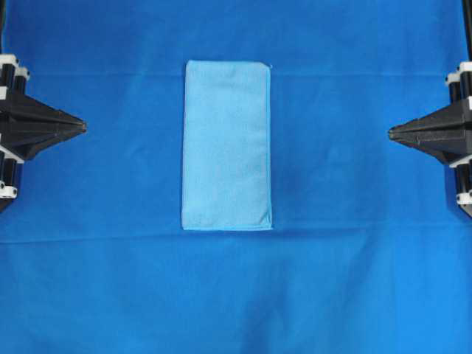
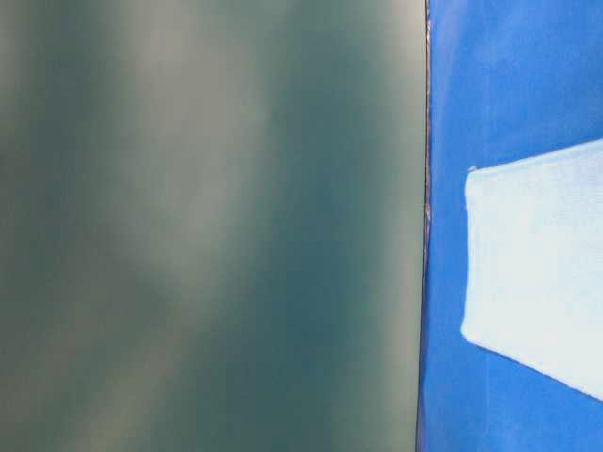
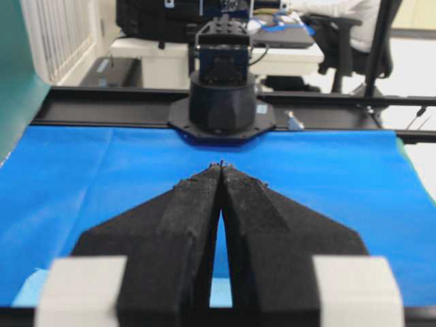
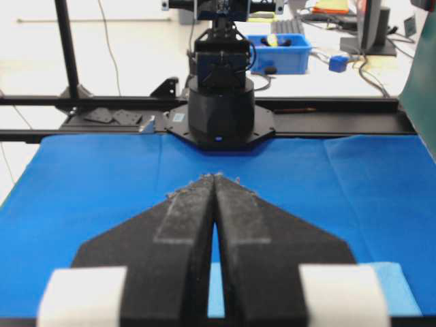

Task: Fold a vertical towel.
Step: 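Move both grippers inward toward the top corners of the light-blue towel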

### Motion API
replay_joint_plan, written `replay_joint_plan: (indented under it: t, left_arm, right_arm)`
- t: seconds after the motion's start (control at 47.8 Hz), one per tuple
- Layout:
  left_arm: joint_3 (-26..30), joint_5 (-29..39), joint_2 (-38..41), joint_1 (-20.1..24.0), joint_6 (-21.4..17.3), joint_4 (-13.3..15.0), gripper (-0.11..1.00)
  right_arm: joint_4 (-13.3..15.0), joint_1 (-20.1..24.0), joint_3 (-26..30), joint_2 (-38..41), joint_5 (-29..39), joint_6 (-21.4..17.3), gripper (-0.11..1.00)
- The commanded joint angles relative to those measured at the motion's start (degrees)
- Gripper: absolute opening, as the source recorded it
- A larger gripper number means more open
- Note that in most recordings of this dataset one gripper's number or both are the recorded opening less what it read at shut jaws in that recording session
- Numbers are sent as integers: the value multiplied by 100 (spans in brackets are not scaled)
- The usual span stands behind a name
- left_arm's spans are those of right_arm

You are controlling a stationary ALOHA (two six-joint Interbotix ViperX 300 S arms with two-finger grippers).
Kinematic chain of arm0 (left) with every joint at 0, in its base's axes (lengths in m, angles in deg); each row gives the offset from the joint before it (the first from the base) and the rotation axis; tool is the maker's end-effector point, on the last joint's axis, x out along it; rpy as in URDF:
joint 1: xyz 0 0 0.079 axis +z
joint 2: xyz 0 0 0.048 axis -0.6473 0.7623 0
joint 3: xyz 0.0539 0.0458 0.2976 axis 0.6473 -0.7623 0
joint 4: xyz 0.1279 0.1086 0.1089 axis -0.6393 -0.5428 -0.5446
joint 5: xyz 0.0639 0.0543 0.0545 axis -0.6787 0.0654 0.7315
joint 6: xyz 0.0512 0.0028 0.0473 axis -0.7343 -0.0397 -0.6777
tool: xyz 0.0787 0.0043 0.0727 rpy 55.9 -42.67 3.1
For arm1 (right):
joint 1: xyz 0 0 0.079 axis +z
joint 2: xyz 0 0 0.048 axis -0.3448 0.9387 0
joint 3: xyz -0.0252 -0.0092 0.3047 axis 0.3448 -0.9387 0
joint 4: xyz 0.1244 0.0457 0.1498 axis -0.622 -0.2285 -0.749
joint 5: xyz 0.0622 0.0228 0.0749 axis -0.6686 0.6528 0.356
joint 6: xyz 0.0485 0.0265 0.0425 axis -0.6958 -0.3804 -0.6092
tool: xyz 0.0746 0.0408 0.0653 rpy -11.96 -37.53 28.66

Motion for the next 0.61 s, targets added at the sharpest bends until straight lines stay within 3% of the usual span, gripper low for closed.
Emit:
replay_joint_plan:
  t: [0.0,0.251,0.586]
  left_arm:
    - [220,-105,185,70,35,105,0]
    - [290,-448,1037,589,44,132,0]
    - [729,-519,2760,1441,88,149,1]
  right_arm:
    - [-35,-185,211,141,-53,-35,0]
    - [-62,-976,633,1239,-26,-70,0]
    - [-35,-2039,1556,3498,396,0,0]
